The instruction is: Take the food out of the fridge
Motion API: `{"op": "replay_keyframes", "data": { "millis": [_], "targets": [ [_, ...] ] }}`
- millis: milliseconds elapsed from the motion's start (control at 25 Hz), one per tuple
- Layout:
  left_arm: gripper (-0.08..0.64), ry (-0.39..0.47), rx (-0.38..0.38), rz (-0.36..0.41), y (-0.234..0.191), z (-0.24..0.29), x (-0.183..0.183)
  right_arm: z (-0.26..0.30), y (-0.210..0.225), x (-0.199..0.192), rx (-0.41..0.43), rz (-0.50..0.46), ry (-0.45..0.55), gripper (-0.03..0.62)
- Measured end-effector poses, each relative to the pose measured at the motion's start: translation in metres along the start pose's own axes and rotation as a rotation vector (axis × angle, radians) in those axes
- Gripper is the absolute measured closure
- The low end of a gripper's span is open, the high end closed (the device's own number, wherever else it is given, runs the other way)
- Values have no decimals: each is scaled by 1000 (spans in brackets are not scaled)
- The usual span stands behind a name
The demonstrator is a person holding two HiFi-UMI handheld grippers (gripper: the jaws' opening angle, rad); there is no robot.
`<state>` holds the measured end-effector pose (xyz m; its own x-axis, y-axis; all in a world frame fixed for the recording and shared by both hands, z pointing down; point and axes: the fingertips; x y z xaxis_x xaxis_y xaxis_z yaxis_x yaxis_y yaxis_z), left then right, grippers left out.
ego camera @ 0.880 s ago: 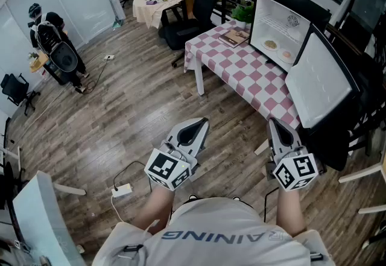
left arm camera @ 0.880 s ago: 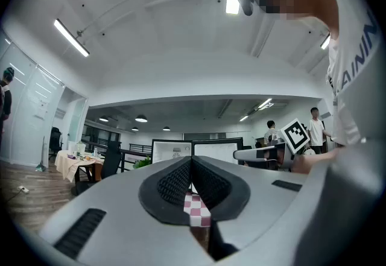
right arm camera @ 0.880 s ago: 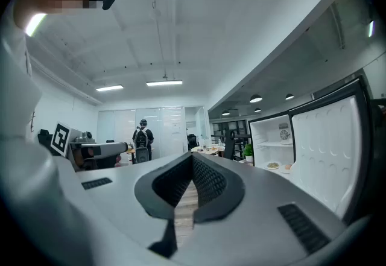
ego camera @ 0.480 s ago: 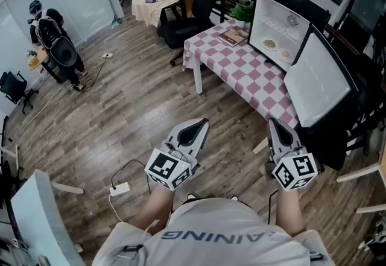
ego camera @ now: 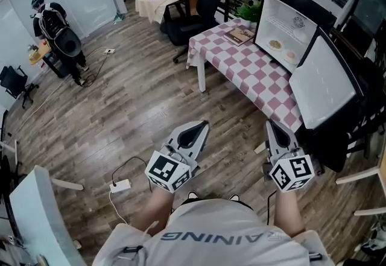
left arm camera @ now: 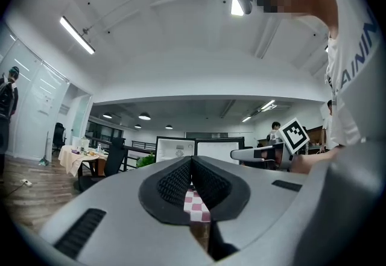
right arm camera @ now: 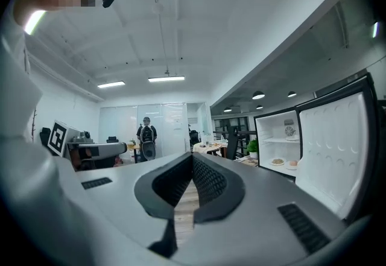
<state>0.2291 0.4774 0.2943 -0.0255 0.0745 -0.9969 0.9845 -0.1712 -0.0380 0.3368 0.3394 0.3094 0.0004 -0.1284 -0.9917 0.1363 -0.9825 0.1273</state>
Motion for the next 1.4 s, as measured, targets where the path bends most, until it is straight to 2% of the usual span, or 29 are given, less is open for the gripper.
{"op": "replay_keyframes", "data": {
  "millis": [160,320,400,640,920,1080,1160,1400],
  "targets": [
    [551,-6,12,-6,-17,-12,-2,12,-7,-5,-17,17,-9,572],
    [551,-15,7,-13,-35,-30,-4,27,-26,-12,18,95,-2,574],
    [551,-18,-1,-22,-46,-40,-7,35,-38,-19,23,101,-1,574],
    [551,-25,-18,-84,-74,-52,-21,49,-62,-38,14,115,-44,574],
    [551,-20,-59,-81,-87,-35,-25,73,-49,-31,11,128,-45,573],
    [551,-7,-47,-78,-105,-13,-22,99,-41,-31,22,35,-70,572],
    [551,-2,-46,-72,-114,4,-21,115,-30,-28,31,-6,-68,573],
    [551,-4,-33,-41,-134,70,-16,158,22,-14,61,-5,-52,572]
  ]
}}
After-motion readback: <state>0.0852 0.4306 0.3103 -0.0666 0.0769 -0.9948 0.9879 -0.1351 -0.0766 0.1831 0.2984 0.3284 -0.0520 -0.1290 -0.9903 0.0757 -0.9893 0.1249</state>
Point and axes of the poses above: the fingertips, and each gripper's own axes: z forward along the fingers, y to its right, x out of its top, and after that the axes turned 6 degrees about x, right-handed
